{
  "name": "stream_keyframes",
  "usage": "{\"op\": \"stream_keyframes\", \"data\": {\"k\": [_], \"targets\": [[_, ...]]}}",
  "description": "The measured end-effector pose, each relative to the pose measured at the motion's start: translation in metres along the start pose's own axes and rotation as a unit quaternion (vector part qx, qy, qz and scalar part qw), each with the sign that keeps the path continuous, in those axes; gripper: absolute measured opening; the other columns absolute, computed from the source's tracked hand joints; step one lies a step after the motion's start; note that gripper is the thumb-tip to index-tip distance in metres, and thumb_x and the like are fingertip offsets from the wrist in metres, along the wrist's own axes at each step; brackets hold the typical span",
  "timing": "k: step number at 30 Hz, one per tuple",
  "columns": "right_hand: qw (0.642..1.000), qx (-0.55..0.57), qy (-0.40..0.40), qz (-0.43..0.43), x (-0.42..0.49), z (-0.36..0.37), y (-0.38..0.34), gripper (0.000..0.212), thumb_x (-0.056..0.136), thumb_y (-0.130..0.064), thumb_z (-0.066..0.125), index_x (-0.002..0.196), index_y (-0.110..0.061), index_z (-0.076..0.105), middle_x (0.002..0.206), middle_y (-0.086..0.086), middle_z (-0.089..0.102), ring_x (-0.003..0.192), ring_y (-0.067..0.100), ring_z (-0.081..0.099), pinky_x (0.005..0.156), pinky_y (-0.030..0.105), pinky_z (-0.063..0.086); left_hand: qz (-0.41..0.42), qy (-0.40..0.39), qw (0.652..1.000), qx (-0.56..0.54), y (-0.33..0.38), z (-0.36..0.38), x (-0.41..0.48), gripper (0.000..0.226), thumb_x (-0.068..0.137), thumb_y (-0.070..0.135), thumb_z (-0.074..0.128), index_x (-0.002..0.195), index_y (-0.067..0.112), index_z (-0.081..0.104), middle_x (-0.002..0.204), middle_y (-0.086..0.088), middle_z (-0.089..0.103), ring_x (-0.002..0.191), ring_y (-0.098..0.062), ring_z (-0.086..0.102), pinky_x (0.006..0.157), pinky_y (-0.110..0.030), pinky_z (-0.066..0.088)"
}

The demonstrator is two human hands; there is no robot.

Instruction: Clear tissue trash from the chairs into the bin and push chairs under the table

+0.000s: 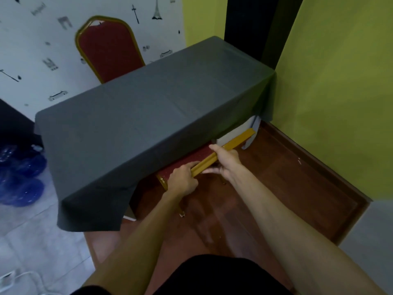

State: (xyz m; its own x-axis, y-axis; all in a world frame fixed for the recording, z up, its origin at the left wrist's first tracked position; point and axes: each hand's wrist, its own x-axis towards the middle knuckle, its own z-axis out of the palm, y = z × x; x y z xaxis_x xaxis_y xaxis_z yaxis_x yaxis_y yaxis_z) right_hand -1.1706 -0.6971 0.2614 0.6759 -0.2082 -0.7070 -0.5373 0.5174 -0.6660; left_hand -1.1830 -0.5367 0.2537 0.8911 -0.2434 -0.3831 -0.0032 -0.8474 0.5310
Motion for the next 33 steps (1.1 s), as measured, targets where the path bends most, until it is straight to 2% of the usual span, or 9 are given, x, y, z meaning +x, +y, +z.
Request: {"op": "stream_keyframes", "data": {"k": [4,12,16,20,25,27,29,32,33], "targets": [[1.000,0.001,-0.006,-0.010,0.007,0.004,-0.001,0.057,0.085,-0.024,0.078,0.132,-0.007,0.051,0.119,0.021,0.066,0.085,0.039,0.075,0.058,0.051,0.062,0.002,-0.042,0.999,-0.012,-0.002,-0.008,0.013,0.076,0.077,0.003,0.053,0.142,0.043,0.047,0.092,0.001,0.067,0.084,-0.025,0.069,0.080,-0.044,0.060],[1.000,0.011,-0.006,-0.014,0.017,0.004,0.003,0.054,0.085,-0.025,0.077,0.131,-0.011,0.053,0.121,0.020,0.066,0.095,0.041,0.073,0.060,0.052,0.062,0.016,-0.039,0.999,-0.023,-0.007,-0.008,0.020,0.077,0.076,0.004,0.052,0.142,0.043,0.047,0.091,0.002,0.065,0.078,-0.022,0.067,0.076,-0.039,0.060],[0.999,0.015,-0.001,-0.031,0.021,0.004,0.006,0.060,0.082,-0.024,0.078,0.134,-0.010,0.051,0.122,0.022,0.065,0.091,0.042,0.074,0.061,0.057,0.062,0.025,-0.045,0.998,-0.024,-0.007,-0.009,0.021,0.076,0.077,0.005,0.051,0.143,0.042,0.046,0.107,-0.007,0.072,0.095,-0.031,0.069,0.086,-0.045,0.058],[0.999,0.018,-0.025,-0.030,0.022,0.001,0.006,0.067,0.079,-0.026,0.082,0.135,-0.011,0.050,0.125,0.022,0.062,0.082,0.037,0.077,0.063,0.059,0.061,0.025,-0.055,0.997,-0.038,-0.010,-0.008,0.022,0.076,0.079,0.005,0.053,0.144,0.044,0.043,0.110,-0.008,0.071,0.098,-0.032,0.068,0.087,-0.049,0.058],[0.999,0.014,-0.029,-0.024,0.019,-0.003,0.010,0.088,0.068,-0.041,0.090,0.142,-0.023,0.047,0.137,0.010,0.053,0.117,0.037,0.058,0.067,0.059,0.061,0.035,-0.072,0.996,-0.042,-0.013,-0.004,0.029,0.077,0.080,0.003,0.056,0.145,0.042,0.039,0.104,-0.007,0.069,0.092,-0.032,0.069,0.080,-0.051,0.060],[0.999,-0.033,-0.031,-0.007,0.011,-0.005,0.008,0.094,0.065,-0.050,0.089,0.143,-0.022,0.045,0.137,0.011,0.056,0.116,0.037,0.061,0.069,0.058,0.062,0.028,-0.075,0.996,-0.048,-0.012,-0.007,0.028,0.075,0.082,0.003,0.059,0.145,0.040,0.038,0.100,-0.004,0.067,0.087,-0.029,0.069,0.077,-0.050,0.060],[0.991,-0.126,-0.042,0.013,0.001,-0.015,-0.002,0.091,0.066,-0.057,0.087,0.138,-0.019,0.047,0.131,0.013,0.062,0.105,0.035,0.070,0.071,0.052,0.063,0.015,-0.130,0.991,-0.034,-0.009,-0.015,0.029,0.075,0.084,0.006,0.063,0.147,0.037,0.035,0.107,-0.003,0.063,0.092,-0.025,0.066,0.080,-0.045,0.059],[0.950,-0.297,-0.094,0.019,-0.015,-0.037,-0.037,0.063,0.082,-0.052,0.077,0.125,-0.008,0.060,0.114,0.011,0.073,0.089,0.028,0.078,0.067,0.042,0.064,0.013,-0.241,0.970,-0.006,0.017,-0.046,0.036,0.073,0.076,0.017,0.072,0.143,0.028,0.044,0.125,-0.003,0.061,0.109,-0.024,0.061,0.094,-0.043,0.052],[0.932,-0.349,-0.098,-0.002,-0.021,-0.041,-0.049,0.050,0.090,-0.044,0.071,0.120,-0.005,0.065,0.106,0.011,0.078,0.087,0.027,0.078,0.066,0.041,0.065,0.041,-0.233,0.972,-0.007,0.032,-0.060,0.041,0.073,0.073,0.021,0.073,0.142,0.024,0.047,0.134,-0.005,0.059,0.116,-0.025,0.059,0.101,-0.044,0.049]]}}
